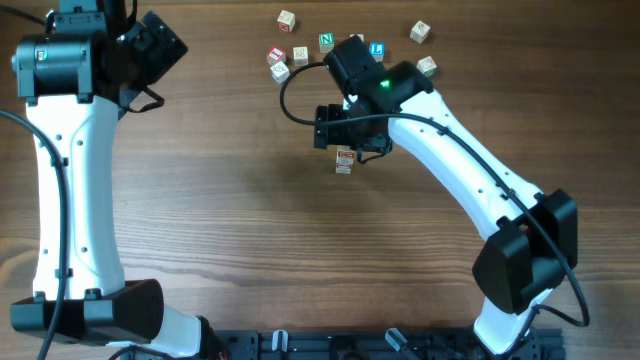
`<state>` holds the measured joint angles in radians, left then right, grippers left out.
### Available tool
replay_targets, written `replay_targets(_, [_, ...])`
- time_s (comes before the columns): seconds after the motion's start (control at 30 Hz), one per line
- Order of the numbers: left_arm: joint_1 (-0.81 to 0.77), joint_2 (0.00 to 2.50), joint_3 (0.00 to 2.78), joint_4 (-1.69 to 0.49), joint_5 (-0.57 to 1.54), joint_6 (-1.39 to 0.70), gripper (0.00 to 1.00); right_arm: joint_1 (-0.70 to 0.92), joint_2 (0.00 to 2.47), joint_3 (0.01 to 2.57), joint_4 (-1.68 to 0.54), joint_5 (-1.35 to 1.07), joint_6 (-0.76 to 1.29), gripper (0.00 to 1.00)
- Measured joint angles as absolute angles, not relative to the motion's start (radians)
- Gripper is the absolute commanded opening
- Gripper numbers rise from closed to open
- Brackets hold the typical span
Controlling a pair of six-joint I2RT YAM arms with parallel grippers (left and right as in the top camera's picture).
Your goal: Form a tower
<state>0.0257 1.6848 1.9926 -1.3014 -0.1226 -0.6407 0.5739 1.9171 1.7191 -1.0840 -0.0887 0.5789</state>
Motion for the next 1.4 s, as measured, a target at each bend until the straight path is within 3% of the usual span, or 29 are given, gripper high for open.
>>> replay_targets(0.23, [0.026, 1.685, 1.993, -1.301, -0.122, -0.641, 1.0, 0.546, 1.923, 1.842, -1.092, 0.02, 0.603, 1.0])
replay_targets(0.27, [0.026, 1.685, 1.993, -1.301, -0.122, -0.641, 1.0, 0.528, 1.922, 1.848, -1.096, 0.027, 0.63, 0.92])
replay_targets(0.33, [0.026, 1.685, 1.993, -1.301, -0.122, -0.641, 1.0, 0.487, 1.922, 1.848, -1.121, 0.032, 0.673, 0.6])
replay_targets(0.37, [0.026, 1.685, 1.993, -1.301, -0.122, -0.641, 1.0, 0.462, 1.922, 1.848, -1.139, 0.035, 0.693, 0.22])
replay_targets(0.4, [0.026, 1.685, 1.993, -1.302, -0.123, -0.641, 1.0, 0.432, 1.919, 1.848, -1.172, 0.039, 0.708, 0.1])
replay_targets(0.43, [0.026, 1.685, 1.993, -1.302, -0.122, -0.641, 1.0, 0.413, 1.917, 1.85, -1.201, 0.04, 0.715, 0.04])
replay_targets(0.8, [0.026, 1.685, 1.993, -1.302, -0.122, -0.641, 1.0, 0.336, 1.909, 1.773, -1.299, 0.002, 0.748, 0.04])
replay_targets(1.07, [0.026, 1.685, 1.993, -1.301, -0.122, -0.641, 1.0, 0.365, 1.905, 1.665, -1.146, -0.114, 0.716, 0.04])
replay_targets(1.4, [0.026, 1.685, 1.993, -1.301, -0.122, -0.641, 1.0, 0.386, 1.905, 1.664, -1.125, -0.234, 0.695, 0.04])
